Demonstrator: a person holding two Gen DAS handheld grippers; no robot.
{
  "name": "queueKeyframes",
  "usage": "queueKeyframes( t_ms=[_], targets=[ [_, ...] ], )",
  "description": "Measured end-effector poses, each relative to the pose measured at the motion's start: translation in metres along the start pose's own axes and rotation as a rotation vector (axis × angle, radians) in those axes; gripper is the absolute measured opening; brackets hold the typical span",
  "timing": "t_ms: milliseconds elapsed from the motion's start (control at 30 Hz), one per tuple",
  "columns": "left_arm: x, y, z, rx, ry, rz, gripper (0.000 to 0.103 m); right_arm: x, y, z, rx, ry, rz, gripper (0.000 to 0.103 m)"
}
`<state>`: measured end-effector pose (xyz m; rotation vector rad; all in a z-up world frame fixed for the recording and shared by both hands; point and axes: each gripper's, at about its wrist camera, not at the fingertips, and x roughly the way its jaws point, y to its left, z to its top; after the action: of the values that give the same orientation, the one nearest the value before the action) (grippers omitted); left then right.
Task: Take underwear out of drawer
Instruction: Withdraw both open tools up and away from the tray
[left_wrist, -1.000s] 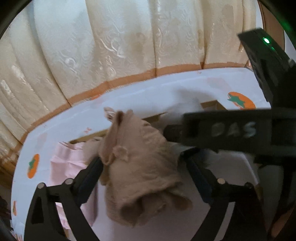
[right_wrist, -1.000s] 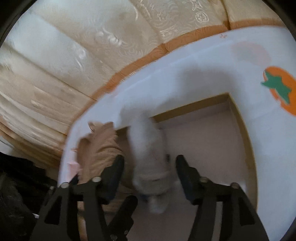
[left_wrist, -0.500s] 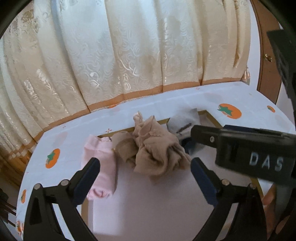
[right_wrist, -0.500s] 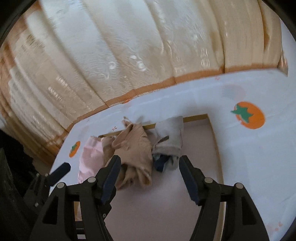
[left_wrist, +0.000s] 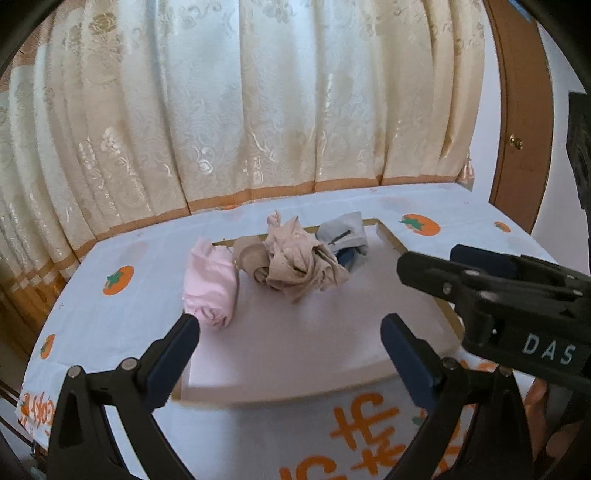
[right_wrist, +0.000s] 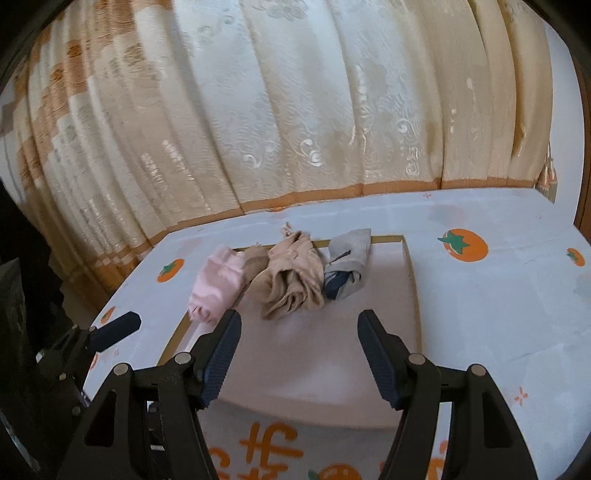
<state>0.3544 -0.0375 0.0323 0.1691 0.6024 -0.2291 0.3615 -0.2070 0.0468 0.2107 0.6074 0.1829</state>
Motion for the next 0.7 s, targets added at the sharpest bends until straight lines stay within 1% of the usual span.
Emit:
queueKeyframes(
  t_ms=[100,200,267,333,500,700],
  targets=[
    [-0.022,-0.003,-0.011,0.010,-0.036,0.004,0.100,-0.017,0.005,-0.012,-0.017,-0.009,0.015,0.068],
    [-0.040,-0.002,-0.020,-0.012,-0.052,-0.003,0.103,-0.033,0.010,-0.024,-0.024,-0.016,0.036,0.068],
    [-0.048,-0.002,-0.026,-0.015,-0.056,-0.014,0.103,-0.043,0.014,-0.033,-0.036,-0.021,0.053,0.068],
    [-0.058,-0.004,-0.035,-0.011,-0.064,-0.008,0.103,-0.051,0.017,-0.039,-0.045,-0.018,0.060,0.068],
    [-0.075,-0.011,-0.055,0.032,-0.072,0.007,0.103,-0.072,0.021,-0.055,-0.036,-0.014,0.086,0.068],
    [-0.092,-0.014,-0.076,0.040,-0.070,-0.020,0.103,-0.086,0.022,-0.076,-0.018,0.015,0.120,0.068]
  ],
)
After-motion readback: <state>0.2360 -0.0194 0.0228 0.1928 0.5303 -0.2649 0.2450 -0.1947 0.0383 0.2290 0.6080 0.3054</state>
